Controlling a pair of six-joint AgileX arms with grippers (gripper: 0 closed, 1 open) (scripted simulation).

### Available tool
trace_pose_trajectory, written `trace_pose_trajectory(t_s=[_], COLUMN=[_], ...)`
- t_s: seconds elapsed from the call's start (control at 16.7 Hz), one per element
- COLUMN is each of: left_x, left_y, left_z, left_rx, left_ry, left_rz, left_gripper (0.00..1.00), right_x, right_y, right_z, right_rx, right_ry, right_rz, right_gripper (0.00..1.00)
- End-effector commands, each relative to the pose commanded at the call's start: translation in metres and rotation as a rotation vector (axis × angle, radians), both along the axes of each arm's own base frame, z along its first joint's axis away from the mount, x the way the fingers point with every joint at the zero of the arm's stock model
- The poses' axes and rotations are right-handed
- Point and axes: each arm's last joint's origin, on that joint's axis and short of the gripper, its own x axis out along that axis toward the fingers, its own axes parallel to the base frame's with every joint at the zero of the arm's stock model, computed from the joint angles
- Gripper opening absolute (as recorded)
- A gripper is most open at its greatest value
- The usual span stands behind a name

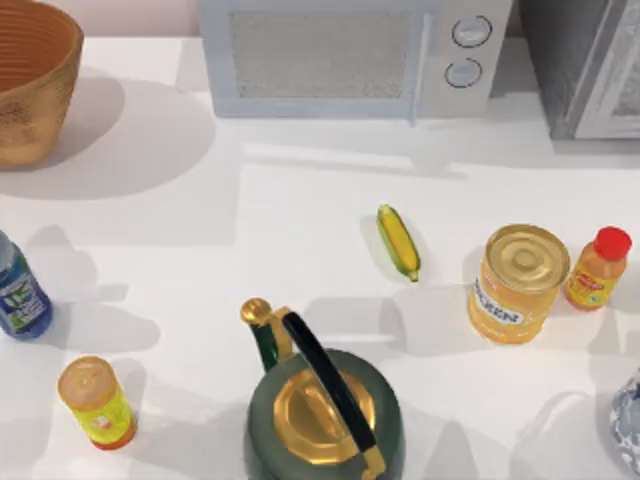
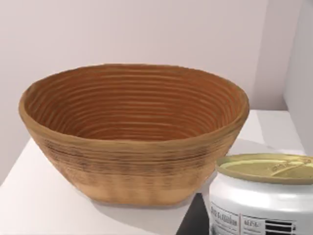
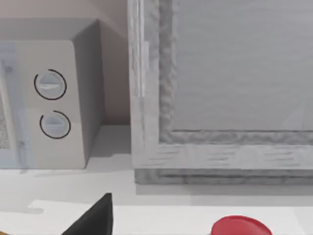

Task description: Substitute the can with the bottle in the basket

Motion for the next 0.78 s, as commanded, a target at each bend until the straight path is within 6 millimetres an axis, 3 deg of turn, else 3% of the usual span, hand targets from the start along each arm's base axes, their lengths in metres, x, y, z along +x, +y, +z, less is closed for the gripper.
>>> trace_pose_trajectory(t_s=[0.18, 0.42, 0.54, 0.78], left_x=[-0.024, -0.034, -0.035, -0.035], left_y=[-0.004, -0.007, -0.007, -0.008], left_z=[-0.048, -0.094, -0.105, -0.108], left_rx=[-0.005, -0.006, -0.006, -0.005], left_ry=[-0.094, -0.175, -0.197, -0.204], left_rz=[-0.024, -0.052, -0.061, -0.064], left_gripper=[0.00, 0.00, 0.00, 0.00], right_x=[0.000, 0.000, 0.000, 0.000], right_y=[0.000, 0.000, 0.000, 0.000], right_z=[0.000, 0.000, 0.000, 0.000], right_rx=[0.000, 0.000, 0.000, 0.000], right_ry=[0.000, 0.000, 0.000, 0.000], right_rz=[0.000, 0.000, 0.000, 0.000], right_gripper=[1.00, 1.00, 1.00, 1.00])
